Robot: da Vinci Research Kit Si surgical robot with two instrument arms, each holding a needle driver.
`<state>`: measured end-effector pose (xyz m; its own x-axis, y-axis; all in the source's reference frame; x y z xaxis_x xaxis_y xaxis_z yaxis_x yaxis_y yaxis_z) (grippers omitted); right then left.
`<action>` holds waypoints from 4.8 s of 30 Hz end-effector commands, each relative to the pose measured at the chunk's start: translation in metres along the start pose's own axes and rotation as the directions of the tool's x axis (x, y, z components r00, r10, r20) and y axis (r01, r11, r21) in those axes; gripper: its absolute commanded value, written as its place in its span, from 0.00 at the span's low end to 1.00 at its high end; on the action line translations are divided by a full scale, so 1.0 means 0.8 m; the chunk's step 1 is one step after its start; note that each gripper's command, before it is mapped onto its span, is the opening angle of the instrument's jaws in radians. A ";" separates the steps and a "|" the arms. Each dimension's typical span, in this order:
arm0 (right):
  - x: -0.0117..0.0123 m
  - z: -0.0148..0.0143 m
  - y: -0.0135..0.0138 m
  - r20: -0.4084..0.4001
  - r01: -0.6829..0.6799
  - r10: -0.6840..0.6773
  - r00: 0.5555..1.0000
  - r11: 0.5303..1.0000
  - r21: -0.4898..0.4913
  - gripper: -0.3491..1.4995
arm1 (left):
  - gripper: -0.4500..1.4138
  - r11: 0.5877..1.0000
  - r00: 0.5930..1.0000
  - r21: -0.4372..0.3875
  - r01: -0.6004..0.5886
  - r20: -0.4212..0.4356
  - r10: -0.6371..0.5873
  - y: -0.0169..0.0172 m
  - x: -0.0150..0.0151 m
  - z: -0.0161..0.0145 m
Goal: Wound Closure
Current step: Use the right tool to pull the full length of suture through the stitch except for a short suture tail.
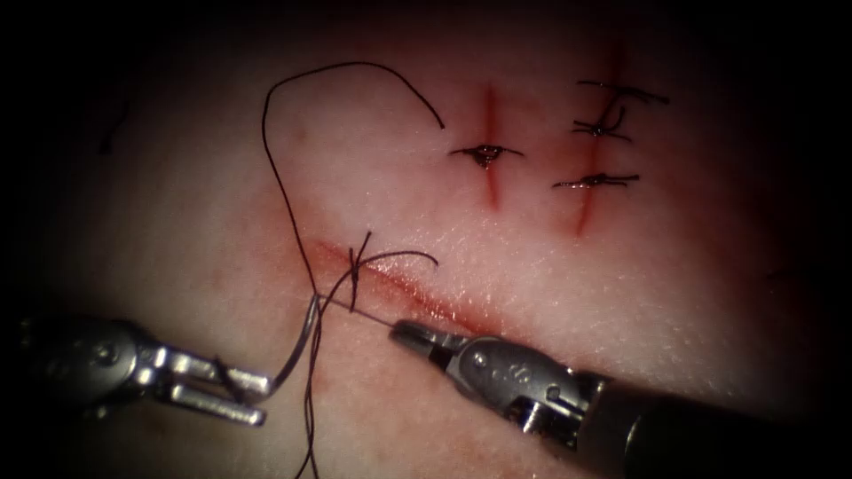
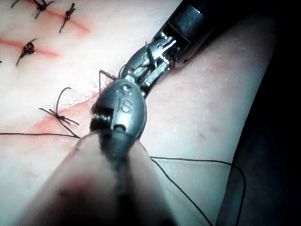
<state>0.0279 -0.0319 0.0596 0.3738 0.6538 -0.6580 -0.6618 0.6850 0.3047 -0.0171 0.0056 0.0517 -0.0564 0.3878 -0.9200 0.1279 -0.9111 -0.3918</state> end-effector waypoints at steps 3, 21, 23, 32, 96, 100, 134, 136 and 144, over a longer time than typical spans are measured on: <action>0.0002 -0.0007 -0.0016 0.022 -0.050 0.049 0.999 0.996 0.070 0.00 | 0.00 1.000 1.000 -0.003 -0.016 -0.009 0.016 0.0008 -0.0025 0.0010; 0.0096 -0.0141 -0.0207 -0.056 -0.010 0.038 0.998 0.899 0.438 0.45 | 0.00 0.994 1.000 0.110 0.006 -0.019 -0.004 0.0096 -0.0079 -0.0047; 0.0106 -0.0134 -0.0183 -0.120 -0.016 0.077 0.990 0.896 0.443 0.93 | 0.00 0.982 0.999 0.188 0.036 -0.041 -0.028 0.0084 -0.0066 -0.0082; 0.0115 -0.0126 -0.0094 -0.254 0.179 -0.076 0.964 0.894 0.411 0.91 | 0.00 0.911 0.999 0.410 0.041 -0.036 -0.029 0.0031 -0.0054 -0.0207; 0.0141 -0.0168 -0.0178 -0.305 0.491 -0.398 0.865 0.796 0.355 0.99 | 0.00 0.899 0.999 0.438 0.013 -0.048 0.009 0.0003 -0.0056 -0.0227; 0.0150 -0.0179 -0.0124 -0.331 0.540 -0.443 0.833 0.781 0.314 0.97 | 0.00 0.868 1.000 0.497 -0.003 -0.006 0.007 -0.0011 -0.0063 -0.0273; 0.0083 -0.0040 -0.0031 -0.050 0.573 -0.572 0.819 0.809 0.131 0.00 | 0.00 0.864 0.999 0.503 -0.028 -0.006 0.036 -0.0013 -0.0091 -0.0247; 0.0084 -0.0048 -0.0041 -0.051 0.576 -0.575 0.816 0.805 0.144 0.00 | 0.00 0.864 0.999 0.503 -0.029 -0.008 0.038 -0.0014 -0.0093 -0.0244; 0.0094 -0.0140 -0.0161 -0.124 0.623 -0.616 0.778 0.730 0.280 0.00 | 0.00 0.866 0.999 0.500 -0.027 -0.017 0.040 -0.0020 -0.0104 -0.0226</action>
<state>0.0311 -0.0403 0.0419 0.6070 0.0461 -0.7934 -0.0469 0.9987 0.0221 0.0013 0.0068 0.0595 -0.0341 0.3501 -0.9361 -0.3805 -0.8707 -0.3117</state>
